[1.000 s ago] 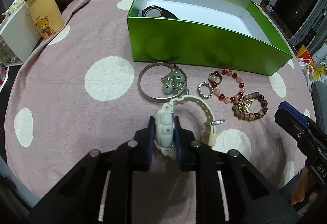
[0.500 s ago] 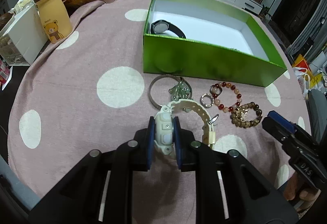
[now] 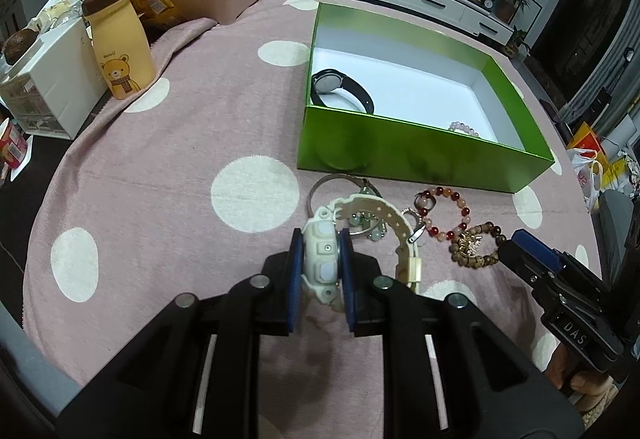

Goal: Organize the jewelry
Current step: 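Lift the white watch with the left tool while the right tool grasps the gold charm bracelet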

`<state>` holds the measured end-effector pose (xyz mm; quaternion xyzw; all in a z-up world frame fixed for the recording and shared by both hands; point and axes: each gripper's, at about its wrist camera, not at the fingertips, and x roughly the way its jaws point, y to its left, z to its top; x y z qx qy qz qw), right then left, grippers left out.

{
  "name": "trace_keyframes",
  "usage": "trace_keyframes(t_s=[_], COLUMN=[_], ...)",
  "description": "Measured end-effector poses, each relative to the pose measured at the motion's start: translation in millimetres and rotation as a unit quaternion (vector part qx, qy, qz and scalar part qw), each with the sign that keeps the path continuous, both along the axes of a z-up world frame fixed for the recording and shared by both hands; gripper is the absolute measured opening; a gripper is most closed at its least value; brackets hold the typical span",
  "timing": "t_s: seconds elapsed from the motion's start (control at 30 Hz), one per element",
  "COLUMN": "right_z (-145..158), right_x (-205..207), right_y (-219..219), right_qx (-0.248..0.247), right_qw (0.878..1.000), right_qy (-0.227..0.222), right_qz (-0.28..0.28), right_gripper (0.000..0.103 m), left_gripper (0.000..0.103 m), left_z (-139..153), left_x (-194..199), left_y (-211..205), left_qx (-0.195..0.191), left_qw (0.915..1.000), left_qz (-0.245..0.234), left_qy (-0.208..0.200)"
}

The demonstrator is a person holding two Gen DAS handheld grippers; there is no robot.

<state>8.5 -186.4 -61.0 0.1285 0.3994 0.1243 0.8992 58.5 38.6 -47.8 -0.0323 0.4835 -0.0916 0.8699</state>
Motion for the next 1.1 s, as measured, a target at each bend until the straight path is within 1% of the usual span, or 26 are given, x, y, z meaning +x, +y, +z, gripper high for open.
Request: trace_keyframes(t_s=[0.57, 0.7, 0.9, 0.97, 1.1], right_z=[-4, -6, -11, -13, -14], right_x=[11, 13, 17, 19, 20], right_y=[13, 14, 22, 27, 30], right_qx=[-0.025, -0.027, -0.034, -0.04, -0.052], right_qw=[1.0, 0.999, 0.999, 0.998, 0.998], right_qy=[0.003, 0.002, 0.007, 0.009, 0.006], right_qz=[0.009, 0.017, 0.033, 0.04, 0.043], right_gripper=[0.042, 0.042, 0.042, 0.038, 0.037], left_gripper=[0.017, 0.017, 0.017, 0.017, 0.017], left_z=[-6, -5, -7, -9, -10], left_x=[10, 11, 14, 14, 14], left_y=[11, 10, 12, 12, 12], left_qx=[-0.001, 0.003, 0.001, 0.001, -0.001], left_qw=[1.0, 0.9999, 0.9999, 0.9999, 0.9998], left_qz=[0.002, -0.002, -0.004, -0.005, -0.007], left_qy=[-0.007, -0.015, -0.017, -0.016, -0.017])
